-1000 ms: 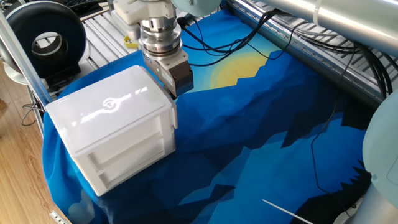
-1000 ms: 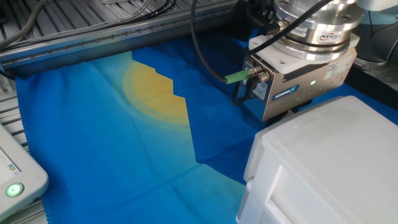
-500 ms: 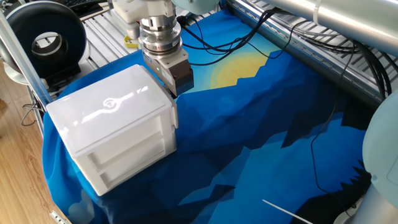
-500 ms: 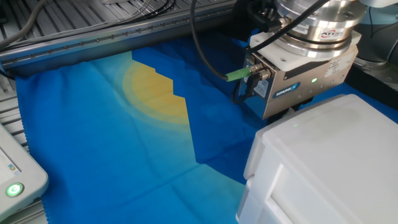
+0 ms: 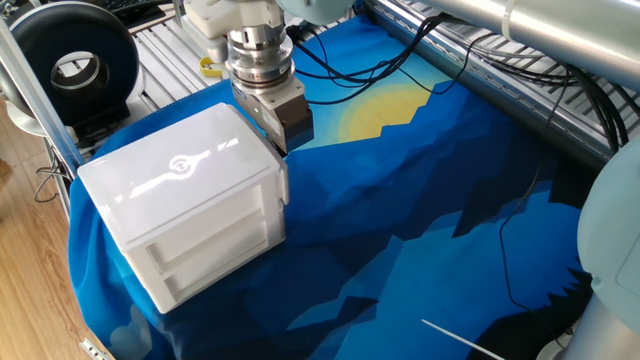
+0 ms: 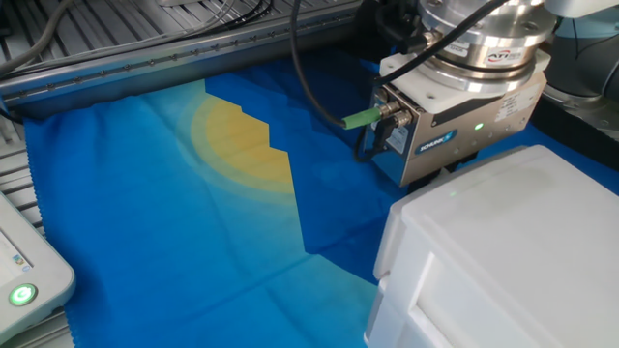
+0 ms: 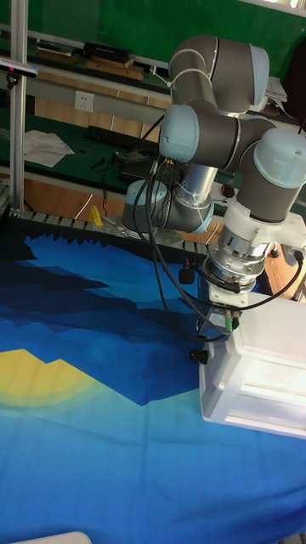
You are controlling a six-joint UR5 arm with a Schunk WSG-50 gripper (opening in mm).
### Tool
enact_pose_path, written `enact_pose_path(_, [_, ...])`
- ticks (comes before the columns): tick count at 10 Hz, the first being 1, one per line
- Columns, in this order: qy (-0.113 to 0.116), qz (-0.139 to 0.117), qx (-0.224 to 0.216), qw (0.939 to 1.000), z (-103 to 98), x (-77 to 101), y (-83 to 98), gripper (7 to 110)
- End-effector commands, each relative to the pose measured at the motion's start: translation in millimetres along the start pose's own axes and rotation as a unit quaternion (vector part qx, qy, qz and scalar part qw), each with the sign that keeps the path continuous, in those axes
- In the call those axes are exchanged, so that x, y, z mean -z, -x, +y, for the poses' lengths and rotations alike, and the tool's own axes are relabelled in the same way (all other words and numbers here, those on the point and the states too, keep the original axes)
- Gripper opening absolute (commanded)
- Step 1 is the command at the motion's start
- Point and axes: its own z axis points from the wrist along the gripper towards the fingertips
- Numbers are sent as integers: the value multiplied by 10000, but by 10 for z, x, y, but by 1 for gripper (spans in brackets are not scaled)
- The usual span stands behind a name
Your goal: Grasp the handle and open the drawer
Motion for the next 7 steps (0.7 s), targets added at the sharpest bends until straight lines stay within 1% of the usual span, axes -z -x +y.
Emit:
enact_pose_path(1, [-30,-54,-36,10000,-18,-76,30,7])
enact_pose_path(2, [-28,-77,-27,10000,-15,-97,26,7])
enact_pose_path(4, [-16,-30,-7,10000,20,-39,-47,7])
enact_pose_path(7, [33,-87,43,9999,19,-5,-54,7])
